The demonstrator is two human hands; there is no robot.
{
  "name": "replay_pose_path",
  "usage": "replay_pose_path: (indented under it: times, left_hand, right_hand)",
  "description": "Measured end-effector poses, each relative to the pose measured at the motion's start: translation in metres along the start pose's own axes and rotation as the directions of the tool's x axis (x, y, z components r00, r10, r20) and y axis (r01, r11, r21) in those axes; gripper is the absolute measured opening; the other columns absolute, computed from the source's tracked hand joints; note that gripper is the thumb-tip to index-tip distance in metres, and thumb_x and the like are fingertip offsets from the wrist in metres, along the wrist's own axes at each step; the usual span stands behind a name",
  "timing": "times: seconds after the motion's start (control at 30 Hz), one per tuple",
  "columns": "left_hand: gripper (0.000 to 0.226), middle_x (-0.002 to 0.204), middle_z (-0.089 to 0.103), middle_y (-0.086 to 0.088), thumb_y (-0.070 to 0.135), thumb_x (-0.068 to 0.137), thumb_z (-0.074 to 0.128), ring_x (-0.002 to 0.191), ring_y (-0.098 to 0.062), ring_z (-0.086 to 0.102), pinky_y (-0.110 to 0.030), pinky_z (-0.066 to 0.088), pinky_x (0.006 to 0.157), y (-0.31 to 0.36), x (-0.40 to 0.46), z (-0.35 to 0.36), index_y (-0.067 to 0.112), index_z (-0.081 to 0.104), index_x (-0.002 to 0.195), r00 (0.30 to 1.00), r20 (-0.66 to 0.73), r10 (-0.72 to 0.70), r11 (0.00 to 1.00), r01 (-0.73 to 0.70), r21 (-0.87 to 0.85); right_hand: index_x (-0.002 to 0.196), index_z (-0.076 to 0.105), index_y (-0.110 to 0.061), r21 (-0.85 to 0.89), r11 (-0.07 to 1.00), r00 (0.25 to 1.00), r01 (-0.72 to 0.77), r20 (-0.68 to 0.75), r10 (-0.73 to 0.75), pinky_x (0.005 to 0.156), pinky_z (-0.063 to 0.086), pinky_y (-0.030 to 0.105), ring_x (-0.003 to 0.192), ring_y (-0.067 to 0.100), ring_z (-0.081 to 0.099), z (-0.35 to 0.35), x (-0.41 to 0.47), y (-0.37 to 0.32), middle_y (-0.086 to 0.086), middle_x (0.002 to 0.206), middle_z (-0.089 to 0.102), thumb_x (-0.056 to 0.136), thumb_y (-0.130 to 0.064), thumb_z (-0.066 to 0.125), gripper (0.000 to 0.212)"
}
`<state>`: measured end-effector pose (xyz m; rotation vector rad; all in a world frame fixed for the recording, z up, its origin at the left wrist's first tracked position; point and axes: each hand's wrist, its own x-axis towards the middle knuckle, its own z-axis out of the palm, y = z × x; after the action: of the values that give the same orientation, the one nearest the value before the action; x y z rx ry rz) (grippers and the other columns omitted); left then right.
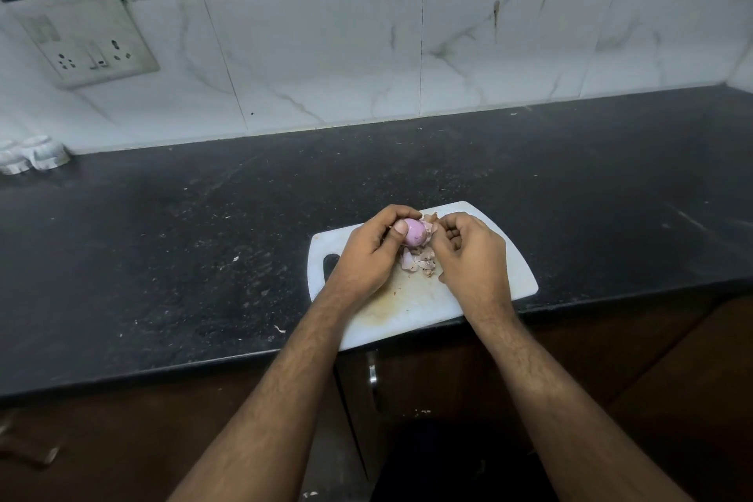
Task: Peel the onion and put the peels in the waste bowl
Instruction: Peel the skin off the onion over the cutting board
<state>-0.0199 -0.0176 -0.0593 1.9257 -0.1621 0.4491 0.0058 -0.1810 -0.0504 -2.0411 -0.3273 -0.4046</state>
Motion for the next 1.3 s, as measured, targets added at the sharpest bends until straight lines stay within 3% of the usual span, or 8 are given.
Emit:
replay_pose_path:
  times: [0.33,0.47,0.63,0.73,0.87,0.97,1.07,1.3]
  left_hand:
    - [0.028,0.116,0.076,0.007,0.025,0.109,0.047,0.111,-0.018,0.07,-0.035,0.055,0.1,0.0034,-0.0012,-0.0016,0.022,0.072,0.12,0.997,0.075,-0.033,0.999,0.035,-0.034]
    - [0.025,0.112,0.074,0.003,0.025,0.106,0.048,0.11,-0.027,0.07,-0.049,0.054,0.101,0.002,-0.0013,-0.0026,0.026,0.071,0.115,0.991,0.117,-0.061,0.997,0.066,-0.043]
    - [0.006,0.106,0.07,-0.001,0.022,0.101,0.063,0.095,-0.02,0.07,-0.04,0.061,0.084,0.0056,-0.0027,-0.0018,0.018,0.067,0.103,0.988,0.145,-0.056,0.989,0.075,-0.126]
    - [0.009,0.112,0.073,0.006,0.018,0.099,0.068,0.104,-0.024,0.072,-0.052,0.06,0.098,0.0023,-0.0015,-0.0008,0.021,0.069,0.107,0.991,0.124,-0.056,0.992,0.069,-0.109]
    - [0.017,0.118,0.074,0.008,0.027,0.1,0.064,0.115,-0.019,0.07,-0.05,0.057,0.105,0.0015,0.0,-0.0011,0.025,0.073,0.115,0.997,0.063,-0.054,0.996,0.059,-0.073]
    - [0.023,0.121,0.075,0.006,0.032,0.101,0.066,0.118,-0.021,0.07,-0.05,0.057,0.106,-0.0002,0.0006,-0.0013,0.024,0.073,0.121,0.999,0.037,-0.04,0.994,0.043,-0.096]
    - [0.027,0.126,0.074,0.001,0.023,0.097,0.076,0.12,-0.023,0.07,-0.043,0.058,0.104,-0.0015,0.0003,-0.001,0.02,0.073,0.123,0.998,0.034,-0.046,0.981,0.052,-0.187]
    - [0.038,0.128,0.071,-0.003,0.008,0.084,0.088,0.118,-0.017,0.07,-0.036,0.06,0.099,-0.0007,-0.0009,-0.0015,0.026,0.076,0.115,0.999,0.04,-0.033,0.982,0.04,-0.185]
  right_hand:
    - [0.093,0.065,-0.02,0.024,0.998,0.998,-0.056,-0.001,0.056,0.06,0.062,0.044,0.079,0.015,0.068,0.002,0.0022,0.0001,-0.006,0.086,0.067,0.101,-0.035,0.062,0.017]
    - [0.093,0.063,-0.018,-0.002,0.997,0.997,-0.074,0.009,0.074,0.06,0.062,0.044,0.078,0.016,0.068,0.0015,0.0034,-0.0009,-0.004,0.086,0.066,0.101,-0.033,0.061,0.018]
    - [0.093,0.063,-0.014,-0.027,0.997,0.997,-0.077,0.018,0.077,0.062,0.061,0.046,0.075,0.019,0.069,0.001,0.0064,0.0019,-0.001,0.085,0.067,0.101,-0.021,0.059,0.012]
    - [0.105,0.067,-0.017,-0.054,0.997,0.997,-0.063,0.038,0.065,0.071,0.062,0.045,0.08,0.019,0.071,0.0019,0.0069,0.0028,-0.003,0.094,0.071,0.104,-0.019,0.054,0.013]
    - [0.127,0.066,-0.017,-0.008,0.999,0.998,-0.053,0.041,0.053,0.079,0.063,0.046,0.092,0.018,0.072,0.0016,0.006,0.0011,-0.002,0.107,0.073,0.108,-0.025,0.048,0.028]
    - [0.118,0.067,-0.019,0.076,0.997,1.0,-0.006,0.014,0.005,0.069,0.063,0.044,0.081,0.009,0.07,-0.0021,0.0029,-0.0015,-0.01,0.097,0.072,0.106,-0.036,0.053,0.025]
    - [0.101,0.067,-0.024,0.116,0.993,1.0,0.015,0.013,-0.017,0.059,0.061,0.042,0.071,0.01,0.069,-0.0045,0.0008,-0.0032,-0.011,0.086,0.07,0.101,-0.042,0.062,0.019]
    - [0.099,0.071,-0.021,0.035,0.999,0.999,0.023,0.043,-0.024,0.067,0.057,0.023,0.076,0.004,0.065,-0.0031,0.0019,-0.0043,-0.012,0.092,0.069,0.096,-0.038,0.07,0.018]
